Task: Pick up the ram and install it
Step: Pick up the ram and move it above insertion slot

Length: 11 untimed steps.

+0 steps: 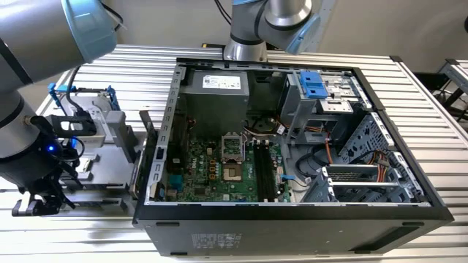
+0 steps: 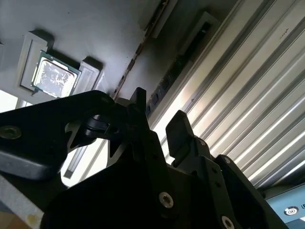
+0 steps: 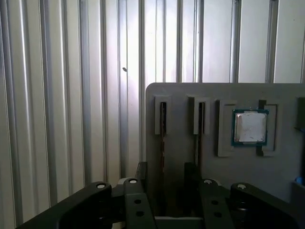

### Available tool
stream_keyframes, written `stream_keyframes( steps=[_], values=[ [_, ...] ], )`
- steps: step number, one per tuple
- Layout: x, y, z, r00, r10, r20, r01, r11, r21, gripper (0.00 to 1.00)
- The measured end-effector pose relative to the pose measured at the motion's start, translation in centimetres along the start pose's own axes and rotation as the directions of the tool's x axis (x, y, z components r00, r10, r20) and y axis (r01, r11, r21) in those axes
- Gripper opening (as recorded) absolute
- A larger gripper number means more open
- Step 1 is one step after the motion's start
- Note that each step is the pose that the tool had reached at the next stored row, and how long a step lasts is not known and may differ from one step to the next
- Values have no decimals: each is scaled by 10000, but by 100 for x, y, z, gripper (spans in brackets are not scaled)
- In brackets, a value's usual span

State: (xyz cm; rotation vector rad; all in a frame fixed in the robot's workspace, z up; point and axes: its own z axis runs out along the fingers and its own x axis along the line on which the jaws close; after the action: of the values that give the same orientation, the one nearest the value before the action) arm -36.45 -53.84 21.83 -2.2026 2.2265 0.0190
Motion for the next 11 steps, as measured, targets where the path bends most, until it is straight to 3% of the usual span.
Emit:
stream_keyframes(
  steps=[11],
  values=[
    [-13,1,175,10000,-1,-96,2,10000,20,100]
  ],
)
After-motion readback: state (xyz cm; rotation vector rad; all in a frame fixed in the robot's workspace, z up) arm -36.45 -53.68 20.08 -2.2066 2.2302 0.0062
